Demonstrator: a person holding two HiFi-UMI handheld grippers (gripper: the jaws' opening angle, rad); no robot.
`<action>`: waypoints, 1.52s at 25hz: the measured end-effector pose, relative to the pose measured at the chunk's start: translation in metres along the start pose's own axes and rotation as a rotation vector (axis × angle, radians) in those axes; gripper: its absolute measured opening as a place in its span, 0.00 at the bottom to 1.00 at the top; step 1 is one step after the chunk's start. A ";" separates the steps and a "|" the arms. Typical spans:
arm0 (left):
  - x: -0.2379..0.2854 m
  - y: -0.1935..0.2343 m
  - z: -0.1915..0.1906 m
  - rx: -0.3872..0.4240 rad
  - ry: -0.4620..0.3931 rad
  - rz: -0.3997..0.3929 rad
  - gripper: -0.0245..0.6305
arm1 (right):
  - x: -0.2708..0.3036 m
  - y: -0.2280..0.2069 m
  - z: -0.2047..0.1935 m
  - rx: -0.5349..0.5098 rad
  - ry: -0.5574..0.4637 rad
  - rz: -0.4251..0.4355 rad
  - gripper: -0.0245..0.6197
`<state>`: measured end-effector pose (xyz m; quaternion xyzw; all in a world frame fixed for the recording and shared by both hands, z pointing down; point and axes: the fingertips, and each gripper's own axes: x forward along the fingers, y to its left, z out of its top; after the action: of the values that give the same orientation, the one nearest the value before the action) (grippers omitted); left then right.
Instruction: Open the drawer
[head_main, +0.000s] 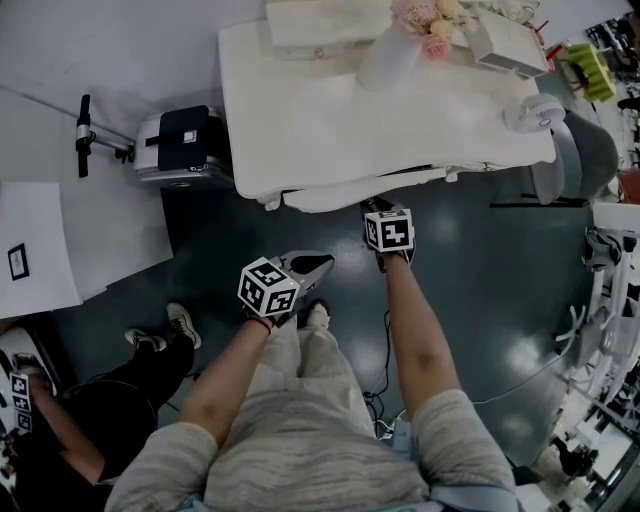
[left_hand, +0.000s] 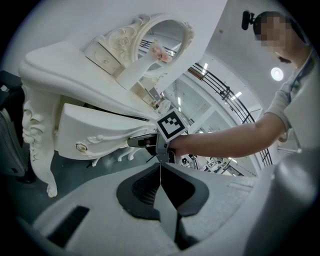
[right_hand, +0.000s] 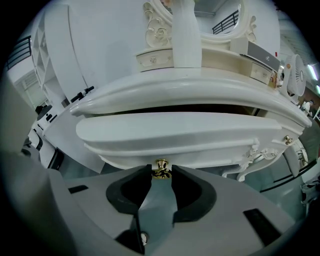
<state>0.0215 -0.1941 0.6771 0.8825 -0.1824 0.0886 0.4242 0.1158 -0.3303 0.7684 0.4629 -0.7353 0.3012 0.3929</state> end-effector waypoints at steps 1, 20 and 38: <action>0.000 -0.002 -0.001 0.001 0.000 0.000 0.06 | -0.001 0.000 -0.002 0.000 0.002 0.000 0.23; 0.008 -0.035 -0.021 0.018 0.023 -0.015 0.06 | -0.030 0.010 -0.054 -0.002 0.034 0.001 0.23; 0.014 -0.064 -0.041 0.032 0.055 -0.029 0.06 | -0.056 0.018 -0.101 0.009 0.065 0.002 0.23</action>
<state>0.0598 -0.1285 0.6610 0.8890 -0.1565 0.1097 0.4160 0.1442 -0.2171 0.7708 0.4538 -0.7213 0.3200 0.4140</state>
